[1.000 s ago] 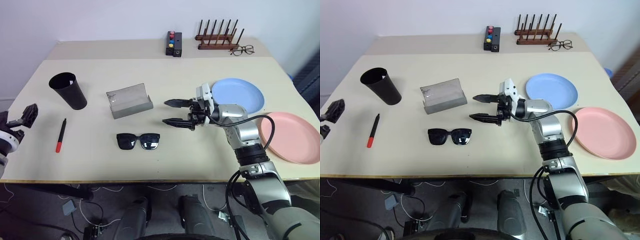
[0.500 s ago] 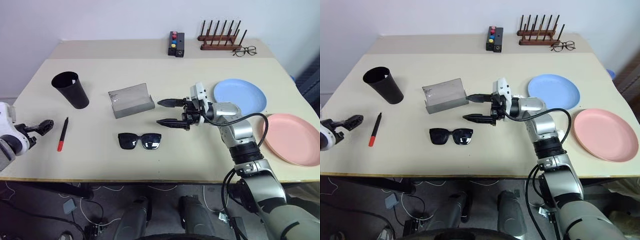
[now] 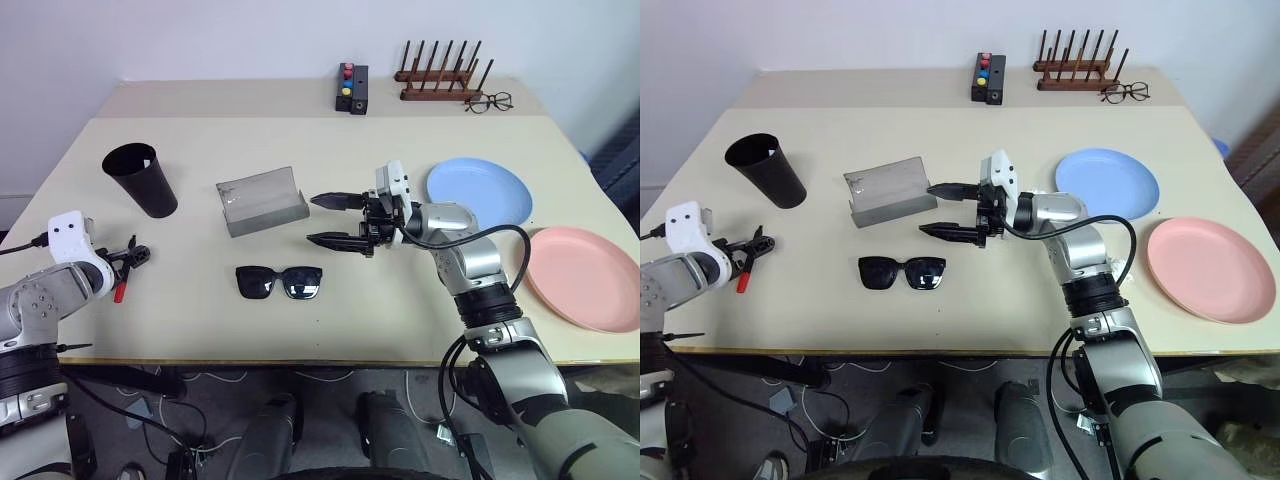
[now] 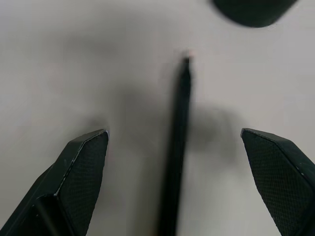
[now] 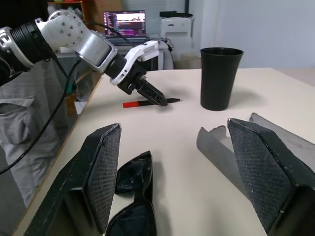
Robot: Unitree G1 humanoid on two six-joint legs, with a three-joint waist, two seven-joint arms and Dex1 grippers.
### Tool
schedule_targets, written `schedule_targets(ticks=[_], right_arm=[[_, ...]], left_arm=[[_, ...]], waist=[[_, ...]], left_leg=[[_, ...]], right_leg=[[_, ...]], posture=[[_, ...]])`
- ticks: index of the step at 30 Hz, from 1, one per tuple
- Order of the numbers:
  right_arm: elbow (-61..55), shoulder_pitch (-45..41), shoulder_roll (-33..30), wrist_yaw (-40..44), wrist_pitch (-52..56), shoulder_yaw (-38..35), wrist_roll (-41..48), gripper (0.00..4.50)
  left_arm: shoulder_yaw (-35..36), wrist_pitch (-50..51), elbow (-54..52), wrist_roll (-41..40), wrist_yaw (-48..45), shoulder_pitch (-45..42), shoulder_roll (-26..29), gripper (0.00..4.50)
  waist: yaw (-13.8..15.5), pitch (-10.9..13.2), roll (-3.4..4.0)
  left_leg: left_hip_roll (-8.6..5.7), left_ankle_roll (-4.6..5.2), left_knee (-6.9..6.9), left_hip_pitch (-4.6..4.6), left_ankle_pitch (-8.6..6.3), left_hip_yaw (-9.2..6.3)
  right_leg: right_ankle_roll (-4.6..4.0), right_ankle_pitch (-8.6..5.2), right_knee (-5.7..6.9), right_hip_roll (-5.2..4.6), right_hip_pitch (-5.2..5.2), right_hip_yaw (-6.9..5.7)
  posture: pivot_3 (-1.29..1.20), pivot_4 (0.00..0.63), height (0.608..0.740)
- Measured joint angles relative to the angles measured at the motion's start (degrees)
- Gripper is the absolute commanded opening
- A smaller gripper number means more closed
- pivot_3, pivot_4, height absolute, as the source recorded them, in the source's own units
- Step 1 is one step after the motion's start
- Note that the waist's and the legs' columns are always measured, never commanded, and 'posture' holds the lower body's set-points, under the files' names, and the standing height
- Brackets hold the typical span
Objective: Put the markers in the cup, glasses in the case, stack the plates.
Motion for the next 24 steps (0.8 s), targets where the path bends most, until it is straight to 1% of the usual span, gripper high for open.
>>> schedule_targets(ticks=[5,6,8,9,12,13,14,15,16,21,24], right_arm=[[-1.17,0.60,-0.11,-0.59,0.51,0.01,0.07,3.53],[-1.33,0.65,-0.12,-0.78,0.53,0.01,0.13,3.53],[-1.41,0.78,-0.11,-0.96,0.57,0.01,0.36,3.53],[-1.45,1.01,-0.12,-1.07,0.57,0.00,0.44,3.53],[-1.46,1.57,-0.09,-1.50,0.74,0.01,0.46,3.53],[-1.49,1.57,-0.05,-1.54,0.79,0.01,0.48,3.53],[-1.61,1.57,-0.02,-1.64,0.87,0.01,0.48,3.53],[-1.76,1.57,-0.01,-1.71,0.89,0.01,0.48,3.53],[-1.94,1.57,0.00,-1.79,0.89,0.01,0.48,3.53],[-2.13,1.60,0.17,-2.14,0.89,0.01,0.49,3.53],[-2.14,1.64,0.19,-2.22,0.88,0.01,0.49,3.53]], left_arm=[[-0.33,1.98,1.05,2.30,-0.07,-1.13,0.20,4.40],[-0.50,2.51,1.12,3.05,0.00,-1.34,0.24,4.17],[-0.89,3.10,1.29,4.32,0.12,-1.81,0.29,3.61],[-1.09,3.19,1.60,5.22,0.19,-2.08,0.34,3.17],[-1.53,4.01,1.90,7.01,0.01,-2.80,0.50,1.62],[-1.63,4.16,1.89,7.30,-0.03,-2.89,0.50,1.25],[-1.71,4.30,1.88,7.85,-0.20,-3.01,0.50,0.69],[-1.75,4.40,1.88,8.22,-0.36,-3.08,0.50,0.31],[-1.75,4.56,1.88,8.49,-0.54,-3.18,0.50,0.12],[-1.61,5.60,0.44,9.41,-1.53,-2.78,0.41,0.12],[-0.10,6.60,-4.35,8.31,-2.76,-1.85,-1.26,0.12]], waist=[[0.19,0.00,0.00],[0.21,0.00,0.00],[0.18,0.00,0.00],[0.16,0.00,0.00],[0.21,0.00,0.00],[0.20,0.00,0.00],[0.21,0.00,0.00],[0.20,0.00,0.00],[0.19,0.00,0.00],[0.18,0.00,0.00],[0.20,0.00,0.00]], left_leg=[[-0.01,0.00,0.03,0.00,0.00,0.00],[-0.01,0.00,0.03,0.00,0.00,0.00],[-0.01,0.00,0.02,0.00,0.00,0.00],[-0.01,0.00,0.02,0.00,0.00,0.00],[-0.01,0.00,0.03,0.00,0.00,0.00],[-0.01,0.00,0.03,0.00,0.00,0.00],[-0.01,0.00,0.03,0.00,0.00,0.00],[-0.01,0.00,0.03,0.00,0.00,0.00],[-0.01,0.00,0.02,0.00,0.00,0.00],[-0.01,0.00,0.02,0.00,0.00,0.00],[-0.01,0.00,0.03,-0.01,0.00,0.00]], right_leg=[[0.00,0.00,0.00,0.00,0.02,0.00],[0.00,0.00,0.00,0.00,0.02,0.00],[0.00,0.00,0.00,0.00,0.02,0.00],[0.00,0.00,0.00,0.00,0.02,0.00],[0.00,0.00,0.00,-0.01,0.02,0.00],[0.00,0.00,0.00,-0.01,0.02,0.00],[0.00,0.00,0.00,-0.01,0.02,0.00],[0.00,0.00,0.00,0.00,0.02,0.00],[0.00,0.00,0.00,-0.01,0.02,0.00],[0.01,0.00,-0.01,-0.01,0.02,0.00],[0.01,0.00,-0.01,-0.01,0.02,0.00]], posture=[[0.00,0.150,0.740],[0.00,0.150,0.740],[0.00,0.150,0.740],[0.00,0.150,0.740],[0.00,0.150,0.740],[0.00,0.150,0.740],[0.00,0.150,0.740],[0.00,0.150,0.740],[0.00,0.150,0.740],[0.00,0.150,0.740],[0.00,0.150,0.740]])
